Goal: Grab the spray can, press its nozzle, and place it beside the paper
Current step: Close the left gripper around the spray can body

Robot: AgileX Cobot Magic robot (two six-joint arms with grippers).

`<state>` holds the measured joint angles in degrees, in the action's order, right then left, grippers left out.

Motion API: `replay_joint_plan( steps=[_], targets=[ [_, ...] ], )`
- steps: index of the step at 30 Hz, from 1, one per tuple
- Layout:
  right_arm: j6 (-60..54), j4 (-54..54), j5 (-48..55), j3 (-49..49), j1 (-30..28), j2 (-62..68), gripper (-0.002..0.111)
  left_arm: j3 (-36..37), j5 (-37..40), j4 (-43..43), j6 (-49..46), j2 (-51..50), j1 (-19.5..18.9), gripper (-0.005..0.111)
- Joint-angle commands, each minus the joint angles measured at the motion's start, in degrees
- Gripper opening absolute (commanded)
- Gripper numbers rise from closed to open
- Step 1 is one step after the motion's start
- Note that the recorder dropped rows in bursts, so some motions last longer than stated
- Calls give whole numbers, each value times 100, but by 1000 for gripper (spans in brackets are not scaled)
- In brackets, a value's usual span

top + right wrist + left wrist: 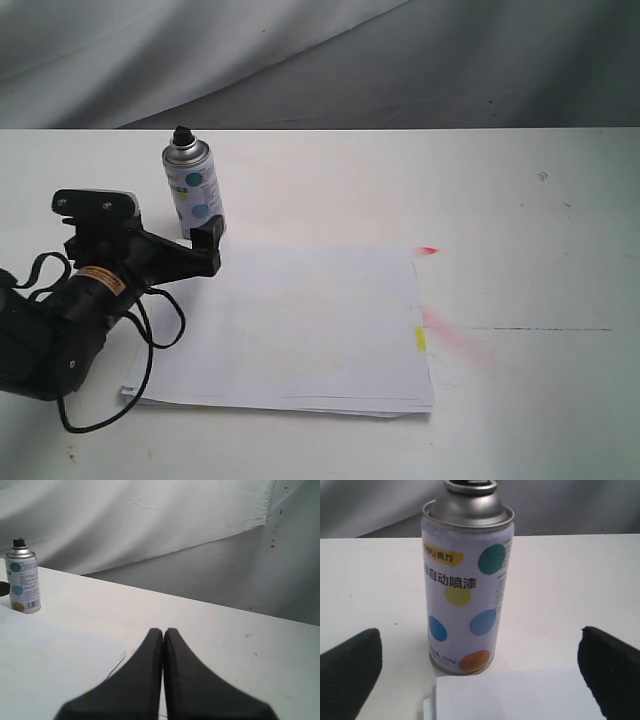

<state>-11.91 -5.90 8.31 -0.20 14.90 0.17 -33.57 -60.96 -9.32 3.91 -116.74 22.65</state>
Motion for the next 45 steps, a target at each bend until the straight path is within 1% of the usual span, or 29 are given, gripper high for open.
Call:
replay_joint_plan(
  steps=[1,3,6,11,15,23,34,36,37,39,42,45],
  targets=[
    [7,40,-28,20,-13,-17,0,-319,93,-43,-198,-238,20,102],
    [7,40,-28,20,-13,-17,0,-450,106,-65,-348,-300,20,102],
    [7,40,-28,20,-13,-17,0,-876,231,-106,-557,-539,-4,102],
    [7,40,-28,20,-13,-17,0,-1602,736,-124,-546,-925,-210,102],
    [7,40,-28,20,-13,-17,0,-1956,862,-41,-558,-1062,-267,102],
    [7,40,-28,20,-13,-17,0,-2143,1198,-116,-568,-1062,-267,102],
    [7,40,-28,20,-13,-17,0,-2143,1155,-237,-726,-1071,-267,102],
    [7,40,-28,20,-13,-17,0,-2143,1155,-238,-726,-1071,-267,100],
    [7,40,-28,20,-13,-17,0,-2143,1155,-238,-726,-1071,-267,97],
    [7,40,-28,20,-13,-17,0,-2143,1155,-238,-726,-1071,-267,88],
    [7,40,-28,20,-13,-17,0,-2143,1130,-238,-726,-1071,-267,63],
    [7,40,-28,20,-13,-17,0,-2143,1030,-214,-739,-1071,-267,35]
  ],
)
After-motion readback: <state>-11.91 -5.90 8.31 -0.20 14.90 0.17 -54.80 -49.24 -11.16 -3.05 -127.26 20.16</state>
